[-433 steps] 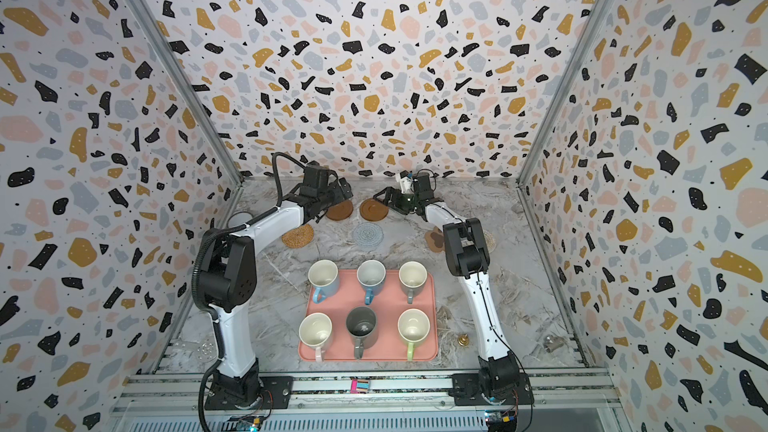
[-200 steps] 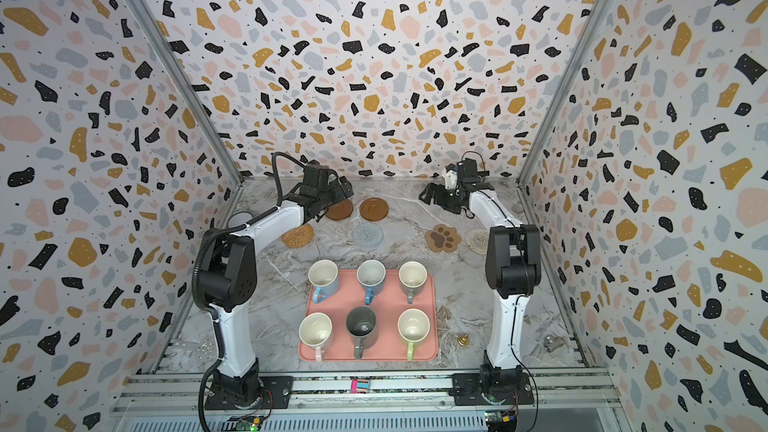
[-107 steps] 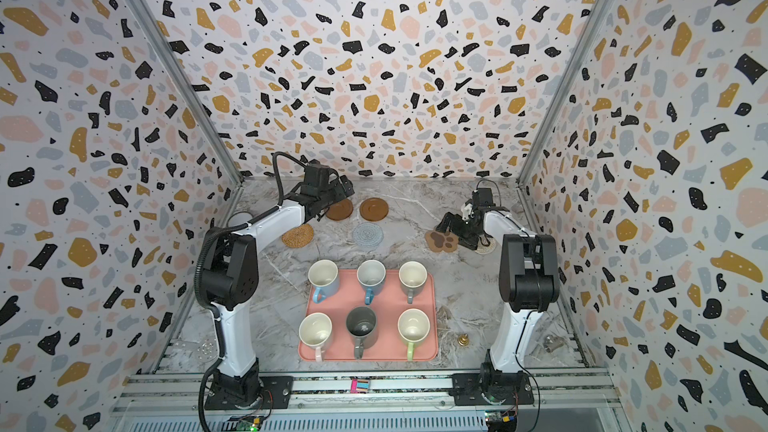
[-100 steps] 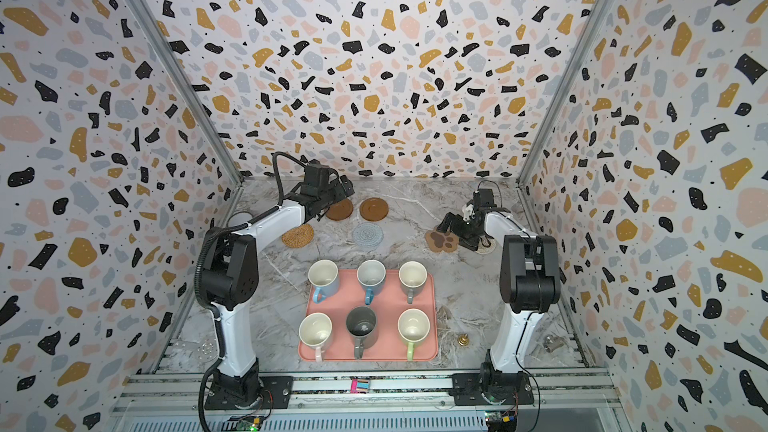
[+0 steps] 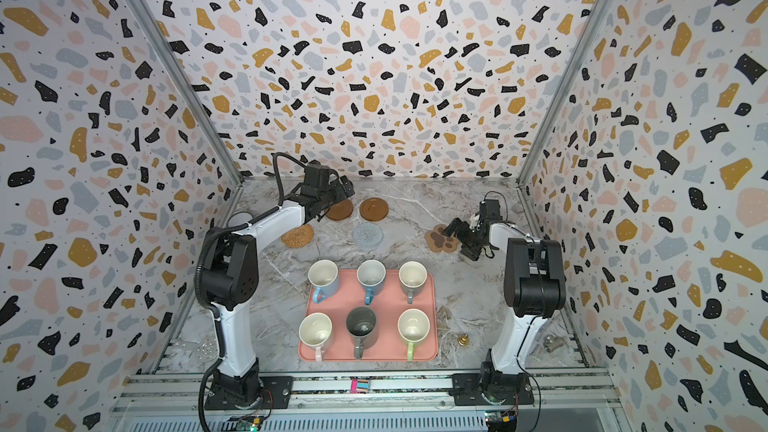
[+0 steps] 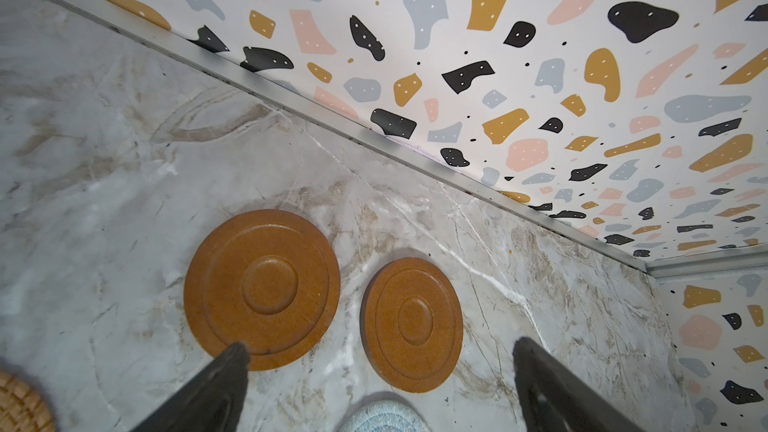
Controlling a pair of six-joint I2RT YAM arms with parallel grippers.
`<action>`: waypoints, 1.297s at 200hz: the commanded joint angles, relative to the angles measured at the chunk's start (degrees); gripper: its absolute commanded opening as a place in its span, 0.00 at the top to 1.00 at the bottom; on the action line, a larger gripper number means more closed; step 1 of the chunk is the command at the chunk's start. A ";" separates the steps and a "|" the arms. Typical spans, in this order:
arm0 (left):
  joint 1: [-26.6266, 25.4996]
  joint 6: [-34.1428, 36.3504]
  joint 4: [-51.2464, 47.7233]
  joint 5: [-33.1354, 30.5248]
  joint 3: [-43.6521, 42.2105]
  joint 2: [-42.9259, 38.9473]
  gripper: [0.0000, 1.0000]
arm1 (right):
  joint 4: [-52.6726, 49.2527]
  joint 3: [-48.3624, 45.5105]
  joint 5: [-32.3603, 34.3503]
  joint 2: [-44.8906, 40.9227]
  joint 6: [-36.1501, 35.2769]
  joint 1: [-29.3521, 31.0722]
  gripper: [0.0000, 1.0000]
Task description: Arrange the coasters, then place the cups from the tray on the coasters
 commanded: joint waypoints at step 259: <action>0.13 1.28 -2.05 -0.62 2.93 -1.28 0.00 | 20.09 0.03 -9.36 8.16 8.41 4.00 0.00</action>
